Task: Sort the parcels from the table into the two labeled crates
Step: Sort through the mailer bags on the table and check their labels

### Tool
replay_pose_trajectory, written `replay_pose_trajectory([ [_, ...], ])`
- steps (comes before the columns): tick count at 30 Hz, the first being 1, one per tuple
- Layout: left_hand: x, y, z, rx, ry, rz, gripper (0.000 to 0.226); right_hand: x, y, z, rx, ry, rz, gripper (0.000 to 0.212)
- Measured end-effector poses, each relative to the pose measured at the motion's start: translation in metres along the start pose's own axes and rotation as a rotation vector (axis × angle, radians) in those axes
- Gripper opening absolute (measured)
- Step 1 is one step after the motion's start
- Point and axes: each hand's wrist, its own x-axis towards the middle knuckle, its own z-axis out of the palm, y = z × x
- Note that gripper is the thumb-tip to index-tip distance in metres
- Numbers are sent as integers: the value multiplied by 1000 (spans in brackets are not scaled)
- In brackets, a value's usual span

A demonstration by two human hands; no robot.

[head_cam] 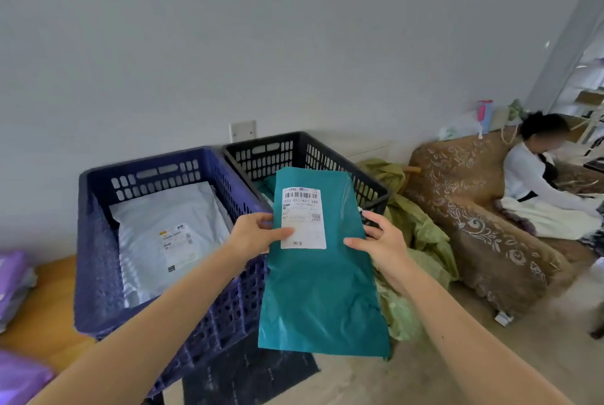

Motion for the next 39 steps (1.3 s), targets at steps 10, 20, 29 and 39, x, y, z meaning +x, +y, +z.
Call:
replay_pose_trajectory([
  [10,98,27,31,6,105,-68,41,126,-20,-15,-34,-74,57,64],
  [20,205,39,28,130,299,-130,35,269,-28,18,-101,-291,65,61],
  [29,279,16,30,286,434,-325,23,372,12,66,-283,-541,152,65],
  [39,330,-27,29,516,452,-602,37,419,76,122,-484,-748,193,72],
])
